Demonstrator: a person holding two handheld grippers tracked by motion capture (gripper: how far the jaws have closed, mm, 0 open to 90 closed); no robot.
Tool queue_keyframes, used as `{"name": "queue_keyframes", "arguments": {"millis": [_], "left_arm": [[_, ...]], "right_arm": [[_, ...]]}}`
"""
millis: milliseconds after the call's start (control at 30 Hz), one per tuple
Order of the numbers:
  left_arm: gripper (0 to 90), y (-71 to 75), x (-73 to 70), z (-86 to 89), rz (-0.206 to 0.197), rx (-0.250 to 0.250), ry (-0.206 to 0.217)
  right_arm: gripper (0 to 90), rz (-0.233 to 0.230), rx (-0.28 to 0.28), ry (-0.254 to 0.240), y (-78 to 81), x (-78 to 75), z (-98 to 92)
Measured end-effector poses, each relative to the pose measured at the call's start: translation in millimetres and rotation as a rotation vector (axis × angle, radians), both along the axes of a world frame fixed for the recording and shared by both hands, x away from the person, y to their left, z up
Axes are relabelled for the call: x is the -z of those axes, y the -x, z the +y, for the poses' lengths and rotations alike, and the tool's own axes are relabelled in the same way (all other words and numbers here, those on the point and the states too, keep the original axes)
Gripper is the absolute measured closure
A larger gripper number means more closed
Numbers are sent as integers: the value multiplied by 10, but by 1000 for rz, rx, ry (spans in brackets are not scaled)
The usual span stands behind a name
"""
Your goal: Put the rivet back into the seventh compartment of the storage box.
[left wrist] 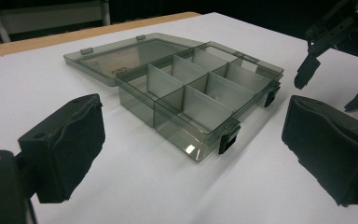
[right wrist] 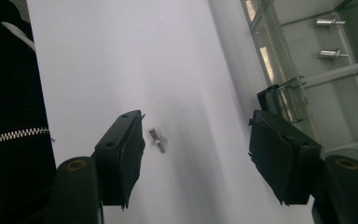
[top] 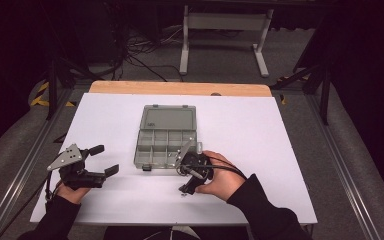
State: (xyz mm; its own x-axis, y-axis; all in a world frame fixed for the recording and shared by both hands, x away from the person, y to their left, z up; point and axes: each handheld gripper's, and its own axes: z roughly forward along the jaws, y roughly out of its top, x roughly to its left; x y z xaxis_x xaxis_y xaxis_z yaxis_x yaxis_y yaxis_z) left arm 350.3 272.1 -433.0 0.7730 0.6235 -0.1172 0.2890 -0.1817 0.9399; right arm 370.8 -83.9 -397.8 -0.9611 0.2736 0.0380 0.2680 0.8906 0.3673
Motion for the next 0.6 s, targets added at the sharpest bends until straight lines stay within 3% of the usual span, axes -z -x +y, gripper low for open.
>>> {"name": "queue_keyframes", "arguments": {"millis": [600], "left_arm": [[64,-3,6,-6,-3,-8,0]], "right_arm": [[355,50,-40,44,76,203,65]]}}
